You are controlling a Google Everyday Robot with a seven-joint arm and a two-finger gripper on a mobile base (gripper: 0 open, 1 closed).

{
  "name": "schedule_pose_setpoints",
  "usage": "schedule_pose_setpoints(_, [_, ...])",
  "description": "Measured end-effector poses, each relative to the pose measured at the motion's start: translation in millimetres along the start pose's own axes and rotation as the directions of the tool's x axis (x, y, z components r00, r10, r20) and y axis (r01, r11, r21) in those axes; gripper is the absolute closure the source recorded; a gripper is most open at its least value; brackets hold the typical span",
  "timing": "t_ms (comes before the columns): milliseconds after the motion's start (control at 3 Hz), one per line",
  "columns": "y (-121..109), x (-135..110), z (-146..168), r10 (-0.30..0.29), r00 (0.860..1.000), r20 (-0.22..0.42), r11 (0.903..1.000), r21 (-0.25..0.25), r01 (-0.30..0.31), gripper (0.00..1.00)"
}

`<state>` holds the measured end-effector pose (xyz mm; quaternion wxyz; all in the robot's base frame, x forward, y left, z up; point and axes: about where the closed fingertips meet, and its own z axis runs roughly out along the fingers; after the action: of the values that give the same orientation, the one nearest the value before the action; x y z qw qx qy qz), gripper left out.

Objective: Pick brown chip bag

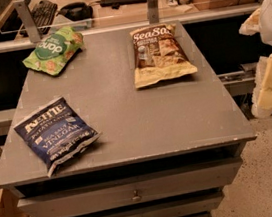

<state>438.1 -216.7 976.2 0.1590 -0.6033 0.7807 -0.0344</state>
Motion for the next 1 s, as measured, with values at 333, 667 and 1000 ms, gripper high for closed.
schedule_pose_setpoints(333, [0,0,0,0.000,1.000,0.000,1.0000,0.000,0.000,0.00])
schedule_pose_setpoints(667, [-29,-14,14,0.001,0.999,0.033,0.9997,0.023,-0.001,0.00])
schedule_pose_setpoints(1000, [-78,-34,42,0.026,0.995,0.091,0.9980,0.055,-0.031,0.00])
